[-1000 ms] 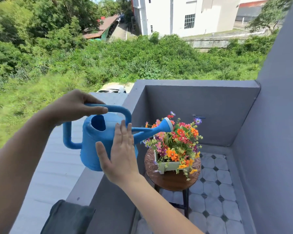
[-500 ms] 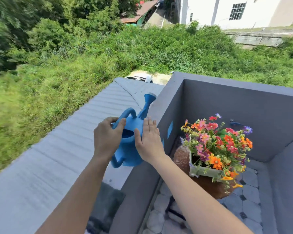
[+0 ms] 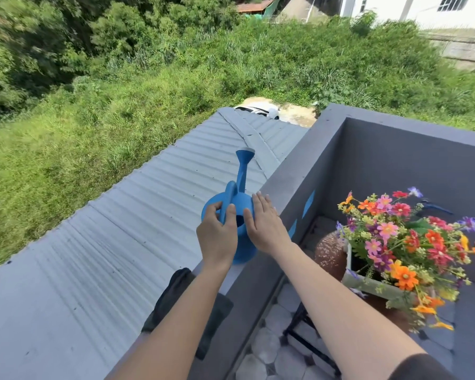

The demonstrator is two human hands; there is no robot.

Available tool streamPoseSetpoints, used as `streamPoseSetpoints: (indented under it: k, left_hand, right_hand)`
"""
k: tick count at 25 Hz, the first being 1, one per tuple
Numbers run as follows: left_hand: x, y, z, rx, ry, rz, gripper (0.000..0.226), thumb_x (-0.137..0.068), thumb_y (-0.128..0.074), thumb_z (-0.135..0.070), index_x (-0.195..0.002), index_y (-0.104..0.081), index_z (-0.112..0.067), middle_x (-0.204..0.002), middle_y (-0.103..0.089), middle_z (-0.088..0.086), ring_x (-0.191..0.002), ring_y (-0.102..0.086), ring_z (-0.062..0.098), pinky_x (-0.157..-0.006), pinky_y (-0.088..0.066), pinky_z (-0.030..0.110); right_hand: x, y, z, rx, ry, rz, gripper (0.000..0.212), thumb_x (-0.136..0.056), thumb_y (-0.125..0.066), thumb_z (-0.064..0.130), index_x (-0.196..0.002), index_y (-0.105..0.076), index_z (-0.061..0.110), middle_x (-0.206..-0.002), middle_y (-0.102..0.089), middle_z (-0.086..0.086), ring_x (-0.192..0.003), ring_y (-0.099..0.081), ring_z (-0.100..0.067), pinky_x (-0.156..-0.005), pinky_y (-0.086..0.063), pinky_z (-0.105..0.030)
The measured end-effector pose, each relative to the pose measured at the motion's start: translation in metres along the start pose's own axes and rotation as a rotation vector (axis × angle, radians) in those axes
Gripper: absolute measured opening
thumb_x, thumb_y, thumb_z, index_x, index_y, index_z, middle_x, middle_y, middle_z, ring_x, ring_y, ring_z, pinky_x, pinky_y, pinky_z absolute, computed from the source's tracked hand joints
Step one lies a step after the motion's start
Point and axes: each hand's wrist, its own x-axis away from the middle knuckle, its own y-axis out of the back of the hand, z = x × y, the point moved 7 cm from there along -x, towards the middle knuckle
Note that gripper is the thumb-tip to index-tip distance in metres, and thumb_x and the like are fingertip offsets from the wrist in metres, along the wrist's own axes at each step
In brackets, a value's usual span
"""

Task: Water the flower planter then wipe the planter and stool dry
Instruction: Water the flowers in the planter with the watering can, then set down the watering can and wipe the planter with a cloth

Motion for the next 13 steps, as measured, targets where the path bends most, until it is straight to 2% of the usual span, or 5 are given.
streamPoseSetpoints:
  k: [2, 8, 11, 13]
  left_hand:
    - [0.005, -0.003, 0.0, 0.008, 0.005, 0.014, 0.024, -0.095, -0.051, -0.031, -0.107, -0.058, -0.012, -0.077, -0.061, -0.003, -0.062, -0.055, 0.006, -0.058, -0.04, 0.016]
    - [0.01, -0.01, 0.002, -0.034, 0.02, 0.114, 0.027, -0.094, -0.051, -0.031, -0.114, -0.05, -0.013, -0.074, -0.058, -0.001, -0.062, -0.054, 0.015, -0.064, -0.045, 0.029]
    - [0.01, -0.009, -0.001, -0.052, -0.042, 0.126, 0.039, -0.092, -0.053, -0.039, -0.118, -0.05, -0.01, -0.093, -0.063, 0.008, -0.084, -0.061, 0.023, -0.076, -0.05, 0.035]
    - [0.007, -0.004, 0.007, -0.044, -0.05, 0.104, 0.052, -0.091, -0.044, -0.05, -0.121, -0.049, -0.008, -0.101, -0.062, 0.014, -0.096, -0.059, 0.031, -0.085, -0.05, 0.045]
  right_hand:
    - [0.002, 0.002, -0.002, 0.005, 0.014, -0.004, 0.061, -0.103, -0.02, 0.04, -0.154, -0.01, 0.008, -0.164, -0.006, -0.006, -0.151, 0.002, -0.019, -0.12, -0.001, -0.033]
    - [0.007, 0.005, -0.009, 0.016, 0.007, -0.009, 0.062, -0.103, -0.021, 0.041, -0.154, -0.01, 0.007, -0.164, -0.006, -0.008, -0.151, 0.002, -0.021, -0.121, -0.002, -0.035]
    - [0.013, 0.007, -0.007, 0.002, -0.007, -0.031, 0.064, -0.102, -0.022, 0.041, -0.154, -0.009, 0.006, -0.164, -0.005, -0.01, -0.151, 0.003, -0.022, -0.121, -0.002, -0.037]
    - [0.021, 0.009, -0.004, -0.04, -0.019, -0.074, 0.063, -0.103, -0.023, 0.04, -0.154, -0.008, 0.006, -0.164, -0.005, -0.01, -0.151, 0.003, -0.022, -0.121, -0.002, -0.036]
